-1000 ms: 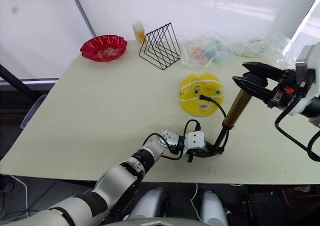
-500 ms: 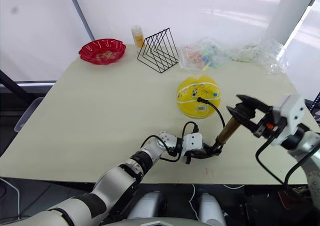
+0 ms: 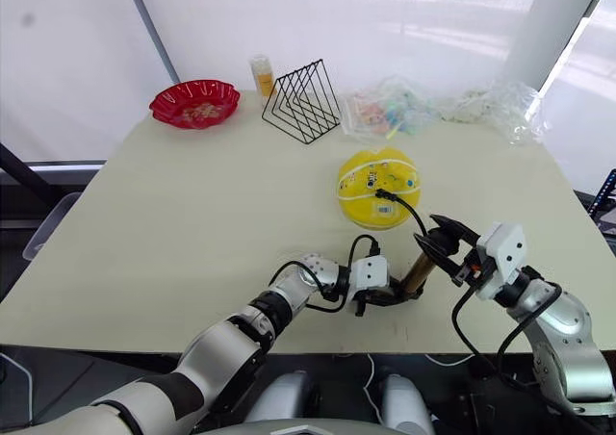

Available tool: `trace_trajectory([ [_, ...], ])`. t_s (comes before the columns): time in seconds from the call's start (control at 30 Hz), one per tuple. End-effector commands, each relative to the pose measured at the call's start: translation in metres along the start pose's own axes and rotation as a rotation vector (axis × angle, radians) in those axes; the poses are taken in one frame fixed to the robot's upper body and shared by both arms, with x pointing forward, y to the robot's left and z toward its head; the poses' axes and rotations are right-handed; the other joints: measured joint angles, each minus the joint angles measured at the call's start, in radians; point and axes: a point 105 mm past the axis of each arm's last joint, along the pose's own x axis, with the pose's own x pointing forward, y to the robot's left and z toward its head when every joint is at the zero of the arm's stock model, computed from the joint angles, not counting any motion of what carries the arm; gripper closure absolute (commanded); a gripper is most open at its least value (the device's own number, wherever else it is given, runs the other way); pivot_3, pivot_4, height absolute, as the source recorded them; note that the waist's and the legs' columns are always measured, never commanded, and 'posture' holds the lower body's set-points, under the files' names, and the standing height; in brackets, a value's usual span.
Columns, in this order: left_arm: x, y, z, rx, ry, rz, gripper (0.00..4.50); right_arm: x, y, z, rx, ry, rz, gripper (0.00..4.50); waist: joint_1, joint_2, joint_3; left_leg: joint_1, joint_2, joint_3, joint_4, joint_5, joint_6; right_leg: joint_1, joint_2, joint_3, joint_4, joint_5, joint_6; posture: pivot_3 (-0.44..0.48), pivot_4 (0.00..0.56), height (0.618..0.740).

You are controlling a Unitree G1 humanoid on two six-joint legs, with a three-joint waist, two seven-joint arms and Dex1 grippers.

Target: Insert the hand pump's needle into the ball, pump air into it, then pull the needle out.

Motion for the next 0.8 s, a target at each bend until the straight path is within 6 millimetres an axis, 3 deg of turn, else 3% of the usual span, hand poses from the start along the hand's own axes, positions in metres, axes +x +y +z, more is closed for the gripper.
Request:
trace_trajectory([
  [0.03,-0.004,-0.033,-0.045,-0.089,0.159,-0.112,3.5,-0.005,-0.026,0.048,-0.089,-0.073,-0.046,2.9,0.001,0.006,0.004,-0.001,0.0,0.0,0.0,0.0,0.0,-0.001,0.0,0.0,0.0,0.0,0.0,0.0,0.15,0.737],
  [0.23,-0.004,-0.032,-0.044,-0.089,0.159,-0.114,3.5,-0.014,-0.048,0.135,-0.246,-0.188,-0.065,2.9,0.004,0.013,0.011,-0.011,-0.004,0.0,0.001,0.0,0.0,-0.009,0.0,-0.001,0.0,0.003,0.004,0.0,0.15,0.737],
  [0.53,-0.004,-0.033,-0.044,-0.088,0.162,-0.117,3.5,-0.034,-0.056,0.203,-0.353,-0.249,-0.105,2.9,0.008,0.015,0.02,-0.017,-0.006,0.0,0.003,0.001,0.001,-0.013,-0.004,0.0,0.0,0.004,0.006,0.0,0.15,0.737],
  [0.63,-0.003,-0.033,-0.044,-0.087,0.163,-0.118,3.5,-0.036,-0.056,0.204,-0.298,-0.283,-0.115,2.9,0.01,0.017,0.022,-0.02,-0.006,0.001,0.003,0.001,0.001,-0.017,-0.004,0.002,0.001,0.004,0.006,0.0,0.15,0.737],
  [0.8,-0.002,-0.035,-0.044,-0.088,0.158,-0.123,3.5,-0.022,-0.039,0.134,-0.082,-0.168,-0.058,2.9,0.022,0.013,0.019,-0.022,-0.006,0.001,0.002,0.001,0.001,-0.019,-0.003,0.002,0.001,0.004,0.006,0.0,0.15,0.737],
])
